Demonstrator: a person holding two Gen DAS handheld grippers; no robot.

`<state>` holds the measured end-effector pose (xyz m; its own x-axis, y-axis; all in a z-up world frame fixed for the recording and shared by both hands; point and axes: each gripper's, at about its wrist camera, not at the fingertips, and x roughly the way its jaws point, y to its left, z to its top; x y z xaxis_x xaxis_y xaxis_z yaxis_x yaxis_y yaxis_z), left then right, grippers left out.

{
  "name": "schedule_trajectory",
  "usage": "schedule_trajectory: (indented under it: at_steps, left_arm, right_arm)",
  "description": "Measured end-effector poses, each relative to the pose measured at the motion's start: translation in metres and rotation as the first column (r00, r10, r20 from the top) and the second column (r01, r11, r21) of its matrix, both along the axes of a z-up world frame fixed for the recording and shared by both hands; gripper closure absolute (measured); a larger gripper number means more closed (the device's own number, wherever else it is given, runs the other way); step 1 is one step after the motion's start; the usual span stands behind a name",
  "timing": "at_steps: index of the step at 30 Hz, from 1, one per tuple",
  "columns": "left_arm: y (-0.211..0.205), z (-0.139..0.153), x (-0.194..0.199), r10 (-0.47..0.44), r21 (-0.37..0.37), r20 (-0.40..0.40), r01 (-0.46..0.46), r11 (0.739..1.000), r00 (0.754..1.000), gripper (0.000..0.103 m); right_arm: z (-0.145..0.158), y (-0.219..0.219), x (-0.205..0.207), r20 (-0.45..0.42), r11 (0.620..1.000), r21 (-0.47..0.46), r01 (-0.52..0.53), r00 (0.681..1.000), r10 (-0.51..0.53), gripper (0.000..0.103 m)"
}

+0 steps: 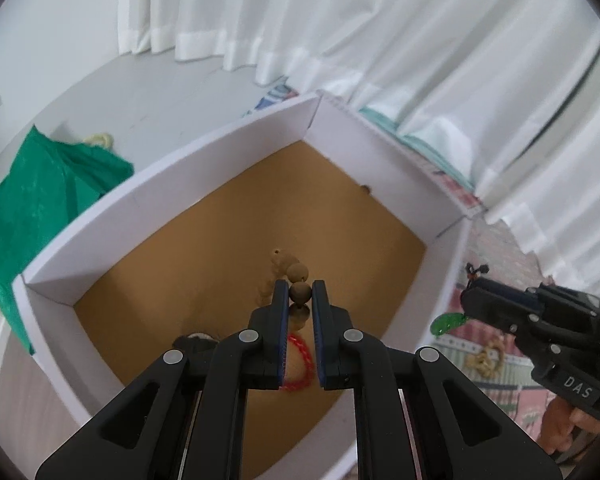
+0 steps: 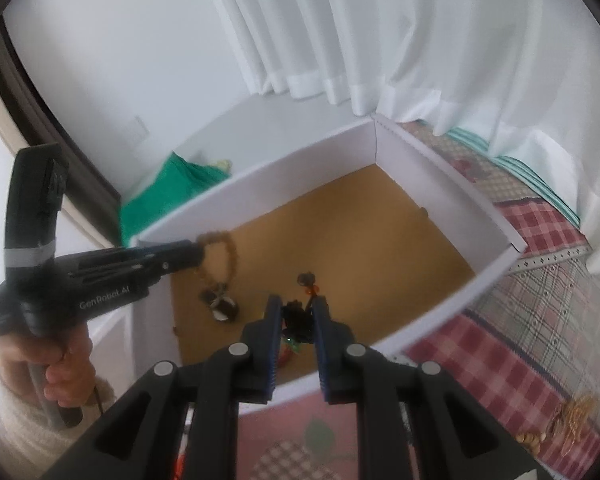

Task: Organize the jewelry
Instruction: 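Open both tools to drop the beads and pendant into the box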

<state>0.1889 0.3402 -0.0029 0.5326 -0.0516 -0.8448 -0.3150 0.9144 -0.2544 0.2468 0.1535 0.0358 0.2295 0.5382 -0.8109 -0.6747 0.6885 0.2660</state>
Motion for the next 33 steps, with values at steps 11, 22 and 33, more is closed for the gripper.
schedule_trajectory:
  at_steps: [11,22,33]
  left_arm:
    - [-0.005,-0.052,0.025,0.028,0.021,-0.095,-0.026,0.999,0.995,0.094]
    - [-0.014,-0.040,0.014,0.049,0.052,-0.026,-0.047,0.998,0.998,0.036]
    - [-0.111,0.006,-0.055,-0.168,0.127,0.099,0.155,0.980,0.981,0.013]
  right_arm:
    - [-0.043,0.032,0.037,0.030,0.993,-0.112,0.020,0.999,-0.017,0.087]
    - [-0.034,0.017,0.034,0.102,0.997,-0.042,0.071,0.993,-0.066,0.062]
    - [0.038,-0.108,-0.014,0.262,0.989,-0.028,0.148,0.955,-0.136,0.044]
